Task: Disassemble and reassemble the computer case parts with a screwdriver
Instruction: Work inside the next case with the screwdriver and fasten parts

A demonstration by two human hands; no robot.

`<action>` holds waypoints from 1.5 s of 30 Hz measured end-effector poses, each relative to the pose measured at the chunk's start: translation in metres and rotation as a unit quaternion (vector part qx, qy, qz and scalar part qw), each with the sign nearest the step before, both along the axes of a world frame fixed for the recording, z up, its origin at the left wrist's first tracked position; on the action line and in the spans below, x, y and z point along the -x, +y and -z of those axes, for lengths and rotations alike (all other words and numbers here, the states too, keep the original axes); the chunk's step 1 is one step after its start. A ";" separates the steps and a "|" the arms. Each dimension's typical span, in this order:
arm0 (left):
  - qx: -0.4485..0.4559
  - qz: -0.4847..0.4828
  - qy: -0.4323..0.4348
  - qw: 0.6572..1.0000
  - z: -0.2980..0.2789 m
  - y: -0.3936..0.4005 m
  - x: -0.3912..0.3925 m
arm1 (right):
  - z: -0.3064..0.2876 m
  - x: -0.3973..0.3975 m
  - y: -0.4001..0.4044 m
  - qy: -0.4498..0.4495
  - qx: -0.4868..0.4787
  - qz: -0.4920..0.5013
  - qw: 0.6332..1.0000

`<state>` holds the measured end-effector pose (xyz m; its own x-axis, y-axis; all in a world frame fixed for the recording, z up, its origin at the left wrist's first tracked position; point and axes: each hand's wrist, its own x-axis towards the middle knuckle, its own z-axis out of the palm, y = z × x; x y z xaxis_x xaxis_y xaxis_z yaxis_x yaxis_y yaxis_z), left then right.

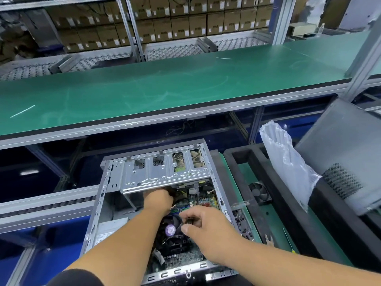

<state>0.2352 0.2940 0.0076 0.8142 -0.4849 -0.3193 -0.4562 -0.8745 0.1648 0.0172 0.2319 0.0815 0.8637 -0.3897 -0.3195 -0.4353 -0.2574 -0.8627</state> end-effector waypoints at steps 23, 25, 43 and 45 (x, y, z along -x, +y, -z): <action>-0.120 0.004 -0.027 0.992 0.010 -0.003 -0.001 | 0.000 0.002 0.002 0.015 0.000 -0.011 1.000; -0.110 0.002 -0.046 0.993 0.010 -0.003 0.001 | -0.001 0.003 0.002 0.018 0.007 -0.012 1.000; -0.154 0.024 0.003 0.988 0.013 -0.005 -0.005 | 0.005 0.001 0.003 0.021 0.015 -0.006 1.000; -0.133 0.005 -0.015 0.991 0.016 -0.004 -0.006 | 0.004 0.001 0.002 0.021 0.018 -0.008 1.000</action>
